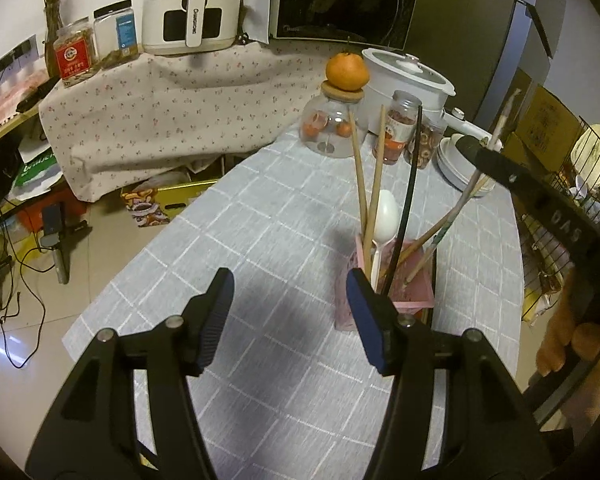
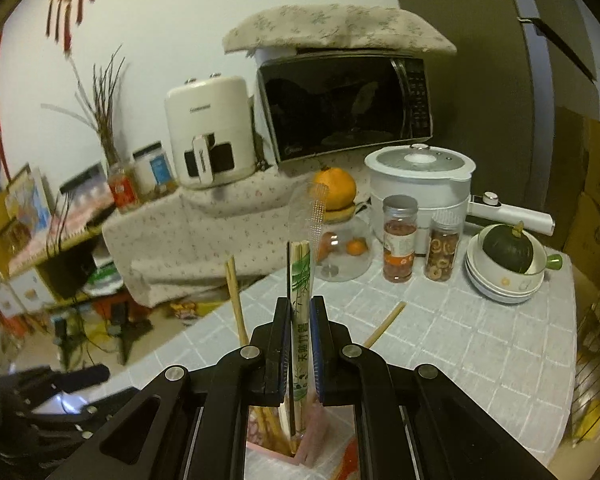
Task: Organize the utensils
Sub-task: 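Lower the wrapped chopsticks into the basket and open the right gripper, then reach the right gripper down and grasp a black chopstick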
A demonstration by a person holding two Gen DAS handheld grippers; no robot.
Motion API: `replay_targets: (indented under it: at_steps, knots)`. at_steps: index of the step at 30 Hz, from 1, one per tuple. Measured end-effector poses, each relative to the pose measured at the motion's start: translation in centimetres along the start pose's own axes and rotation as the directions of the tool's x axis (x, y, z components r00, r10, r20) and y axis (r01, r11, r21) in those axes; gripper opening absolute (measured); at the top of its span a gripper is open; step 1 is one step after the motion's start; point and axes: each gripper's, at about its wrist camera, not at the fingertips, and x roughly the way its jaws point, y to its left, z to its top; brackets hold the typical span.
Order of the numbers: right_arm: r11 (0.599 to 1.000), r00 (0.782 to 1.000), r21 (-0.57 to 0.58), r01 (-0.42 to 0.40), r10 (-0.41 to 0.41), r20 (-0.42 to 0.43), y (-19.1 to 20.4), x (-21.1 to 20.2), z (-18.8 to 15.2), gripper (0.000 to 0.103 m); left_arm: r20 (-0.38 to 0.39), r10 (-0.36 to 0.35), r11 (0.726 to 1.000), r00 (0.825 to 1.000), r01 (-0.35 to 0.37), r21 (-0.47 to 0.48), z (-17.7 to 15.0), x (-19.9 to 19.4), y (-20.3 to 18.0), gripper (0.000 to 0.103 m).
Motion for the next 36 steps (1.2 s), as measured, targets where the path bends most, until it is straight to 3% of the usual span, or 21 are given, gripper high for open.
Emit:
replay_targets:
  at_steps: [11, 17, 20, 23, 31, 36]
  knots:
    - [1.0, 0.998, -0.006, -0.025, 0.025, -0.054, -0.3, 0.4, -0.9, 0.012, -0.031, -0.008, 1.0, 0.999, 0.009, 0.008, -0.2, 0.6, -0.7, 0.067]
    - [0.996, 0.995, 0.048, -0.077, 0.08, -0.053, -1.6, -1.6, -0.3, 0.028, -0.049, -0.027, 1.0, 0.998, 0.027, -0.004, -0.2, 0.7, -1.2, 0.075]
    - [0.992, 0.994, 0.079, -0.099, 0.103, -0.043, -2.7, -3.0, 0.0, 0.043, -0.067, -0.037, 0.999, 0.997, 0.036, -0.013, -0.3, 0.9, -1.4, 0.076]
    - [0.989, 0.993, 0.101, -0.105, 0.11, -0.049, -3.7, -4.2, 0.2, 0.045, -0.081, -0.042, 0.999, 0.996, 0.041, -0.017, -0.4, 0.9, -1.7, 0.076]
    - [0.992, 0.989, 0.128, -0.016, 0.035, -0.144, -6.8, -5.0, -0.6, 0.064, -0.171, -0.069, 0.998, 0.983, 0.066, -0.026, -1.2, 2.2, -2.3, 0.082]
    - [0.986, 0.952, 0.15, 0.067, -0.018, -0.307, -9.1, -2.3, -2.7, 0.068, -0.263, -0.064, 0.998, 0.963, 0.059, -0.03, -2.2, 4.0, -2.6, 0.082]
